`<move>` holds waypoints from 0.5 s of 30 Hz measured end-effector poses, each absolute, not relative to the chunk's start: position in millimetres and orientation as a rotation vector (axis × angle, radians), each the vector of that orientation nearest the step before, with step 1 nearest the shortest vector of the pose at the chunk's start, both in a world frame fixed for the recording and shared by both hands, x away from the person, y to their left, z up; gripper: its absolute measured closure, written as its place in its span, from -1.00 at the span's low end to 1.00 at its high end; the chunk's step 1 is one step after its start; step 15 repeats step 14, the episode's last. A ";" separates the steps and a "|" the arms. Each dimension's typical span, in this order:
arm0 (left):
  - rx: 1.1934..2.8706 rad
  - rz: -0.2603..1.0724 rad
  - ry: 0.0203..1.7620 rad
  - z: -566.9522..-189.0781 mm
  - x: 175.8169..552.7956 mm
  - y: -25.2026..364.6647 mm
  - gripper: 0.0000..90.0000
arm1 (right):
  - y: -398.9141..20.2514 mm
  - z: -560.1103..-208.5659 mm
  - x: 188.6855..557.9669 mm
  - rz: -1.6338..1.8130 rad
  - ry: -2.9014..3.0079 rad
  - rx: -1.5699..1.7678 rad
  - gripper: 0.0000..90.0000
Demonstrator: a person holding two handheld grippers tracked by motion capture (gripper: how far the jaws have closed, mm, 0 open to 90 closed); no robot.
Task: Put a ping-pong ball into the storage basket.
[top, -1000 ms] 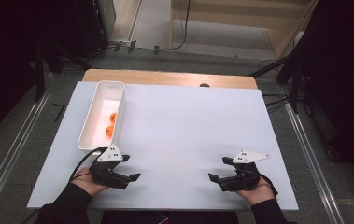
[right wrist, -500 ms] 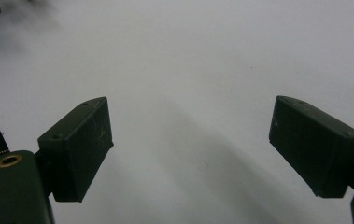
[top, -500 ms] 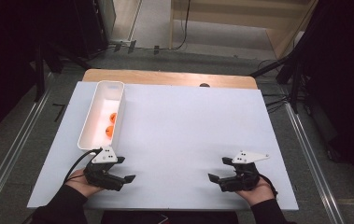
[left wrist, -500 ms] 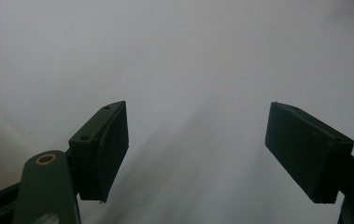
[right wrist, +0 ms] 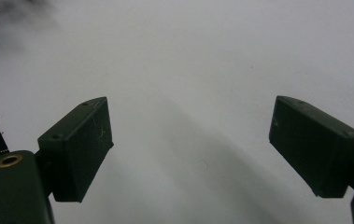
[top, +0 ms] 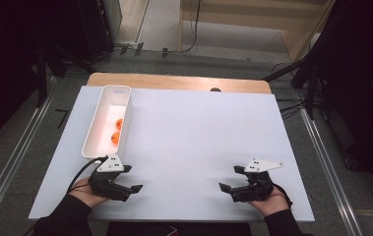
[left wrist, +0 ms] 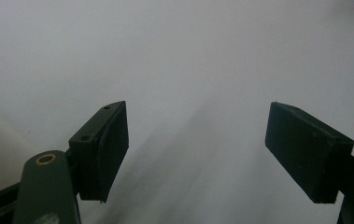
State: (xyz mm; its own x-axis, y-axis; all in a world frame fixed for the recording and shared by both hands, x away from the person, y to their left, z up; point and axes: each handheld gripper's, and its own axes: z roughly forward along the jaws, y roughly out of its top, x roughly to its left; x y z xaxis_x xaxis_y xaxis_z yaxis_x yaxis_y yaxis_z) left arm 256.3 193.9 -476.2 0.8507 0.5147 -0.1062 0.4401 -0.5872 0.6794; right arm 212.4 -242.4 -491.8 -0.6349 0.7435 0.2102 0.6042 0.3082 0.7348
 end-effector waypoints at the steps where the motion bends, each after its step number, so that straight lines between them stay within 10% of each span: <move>1: 2.287 0.134 0.690 -476.3 256.2 193.8 -0.51 | -242.1 -491.8 212.3 1.234 2.398 1.254 -0.74; 15: 2.288 0.121 0.692 -476.9 256.8 192.8 -0.51 | -242.8 -492.1 211.9 1.226 2.401 1.253 -0.74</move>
